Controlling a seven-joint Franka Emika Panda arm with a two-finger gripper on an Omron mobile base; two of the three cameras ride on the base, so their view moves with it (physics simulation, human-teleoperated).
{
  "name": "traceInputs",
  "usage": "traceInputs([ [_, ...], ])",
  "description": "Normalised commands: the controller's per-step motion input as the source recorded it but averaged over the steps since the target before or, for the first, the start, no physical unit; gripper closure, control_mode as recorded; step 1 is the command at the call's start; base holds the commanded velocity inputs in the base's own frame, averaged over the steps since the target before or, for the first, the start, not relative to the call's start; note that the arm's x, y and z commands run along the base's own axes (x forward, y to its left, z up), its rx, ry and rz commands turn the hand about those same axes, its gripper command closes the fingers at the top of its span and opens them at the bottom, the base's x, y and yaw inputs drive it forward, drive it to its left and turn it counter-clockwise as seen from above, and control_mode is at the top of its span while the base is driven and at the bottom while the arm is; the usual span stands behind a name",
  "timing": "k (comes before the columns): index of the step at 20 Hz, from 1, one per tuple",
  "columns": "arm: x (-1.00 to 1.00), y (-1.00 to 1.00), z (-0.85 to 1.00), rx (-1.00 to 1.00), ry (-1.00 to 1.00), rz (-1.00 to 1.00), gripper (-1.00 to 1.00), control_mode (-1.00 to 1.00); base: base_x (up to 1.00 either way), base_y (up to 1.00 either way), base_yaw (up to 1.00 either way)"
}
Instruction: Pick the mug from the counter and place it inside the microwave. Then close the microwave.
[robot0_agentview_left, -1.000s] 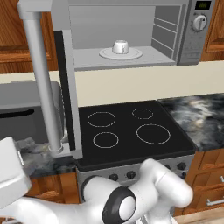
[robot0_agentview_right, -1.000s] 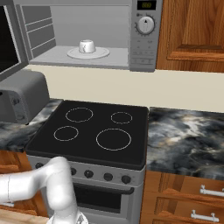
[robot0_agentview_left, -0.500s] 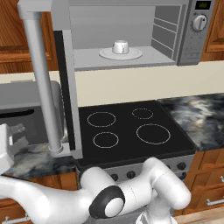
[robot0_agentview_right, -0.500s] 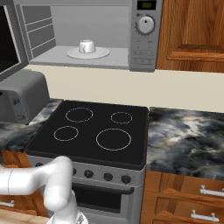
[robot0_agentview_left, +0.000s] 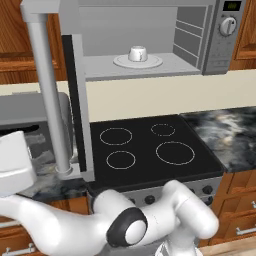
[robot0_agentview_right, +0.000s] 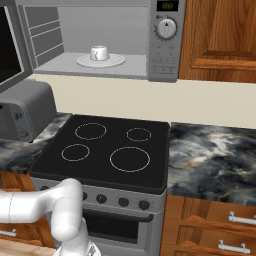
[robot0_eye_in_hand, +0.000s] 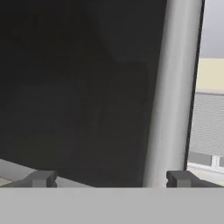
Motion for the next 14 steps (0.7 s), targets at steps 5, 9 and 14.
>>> traceInputs([
  [5,-0.01,-0.87,0.46,0.14,0.01,0.00,-1.00,-1.00,0.00,0.00,0.00],
  [9,0.00,-0.83,0.38,0.12,0.07,0.00,-1.00,-1.00,0.00,0.00,0.00],
  [14,0.00,-0.72,0.24,0.13,0.09,0.00,-1.00,-1.00,0.00,0.00,0.00],
])
